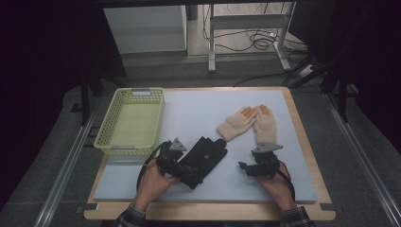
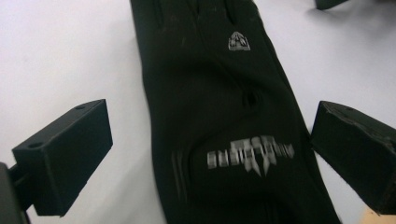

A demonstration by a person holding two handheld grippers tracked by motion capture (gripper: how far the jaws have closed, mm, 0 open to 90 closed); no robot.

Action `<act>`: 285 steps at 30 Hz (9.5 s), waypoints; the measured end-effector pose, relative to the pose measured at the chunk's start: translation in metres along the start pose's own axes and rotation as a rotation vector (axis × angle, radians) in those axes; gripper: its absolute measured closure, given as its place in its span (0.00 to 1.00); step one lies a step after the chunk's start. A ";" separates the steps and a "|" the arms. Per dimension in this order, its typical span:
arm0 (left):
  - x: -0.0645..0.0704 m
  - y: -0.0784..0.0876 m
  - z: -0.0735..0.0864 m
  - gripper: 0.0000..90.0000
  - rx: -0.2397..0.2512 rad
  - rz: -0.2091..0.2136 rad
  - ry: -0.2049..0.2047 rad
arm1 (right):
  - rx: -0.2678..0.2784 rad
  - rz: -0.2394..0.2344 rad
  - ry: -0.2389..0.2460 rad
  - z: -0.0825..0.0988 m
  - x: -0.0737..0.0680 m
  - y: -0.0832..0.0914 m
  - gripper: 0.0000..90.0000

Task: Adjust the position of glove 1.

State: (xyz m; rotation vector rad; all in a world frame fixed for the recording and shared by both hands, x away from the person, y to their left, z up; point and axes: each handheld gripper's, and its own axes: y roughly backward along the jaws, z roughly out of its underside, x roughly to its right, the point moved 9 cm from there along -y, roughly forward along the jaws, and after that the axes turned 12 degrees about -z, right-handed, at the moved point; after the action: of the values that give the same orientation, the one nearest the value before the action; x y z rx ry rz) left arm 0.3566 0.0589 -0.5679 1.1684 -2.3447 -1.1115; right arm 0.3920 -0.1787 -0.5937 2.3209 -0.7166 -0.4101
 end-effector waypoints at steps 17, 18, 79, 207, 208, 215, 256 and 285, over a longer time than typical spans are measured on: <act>0.028 -0.045 0.000 0.00 -0.103 -0.012 -0.080 | 0.001 0.000 0.001 0.000 0.000 0.000 0.28; 0.028 -0.045 0.001 0.00 -0.101 -0.020 -0.087 | 0.001 0.000 0.001 0.000 0.000 0.000 0.28; -0.142 0.035 -0.068 0.69 -0.074 -0.274 0.149 | 0.002 0.000 0.002 0.000 0.000 0.000 0.28; -0.024 -0.009 0.038 0.00 0.087 -0.083 -0.055 | 0.001 0.006 0.000 0.000 0.000 0.000 0.27; -0.025 -0.010 0.042 0.00 0.081 -0.086 -0.052 | 0.001 0.006 0.000 0.000 0.000 0.000 0.27; -0.031 -0.016 0.056 0.00 0.041 -0.069 0.021 | 0.000 0.006 -0.001 0.000 0.000 0.000 0.27; -0.031 -0.016 0.056 0.01 0.049 -0.073 0.024 | 0.031 0.109 -0.153 -0.091 0.086 -0.046 0.31; -0.031 -0.016 0.056 0.01 0.048 -0.073 0.022 | 0.015 0.042 -0.094 -0.119 0.079 -0.065 0.63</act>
State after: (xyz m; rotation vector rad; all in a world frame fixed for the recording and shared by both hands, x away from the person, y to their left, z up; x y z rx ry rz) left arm 0.3536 0.1057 -0.6146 1.2859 -2.3416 -1.0661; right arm 0.5349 -0.1249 -0.5589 2.3084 -0.8149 -0.4994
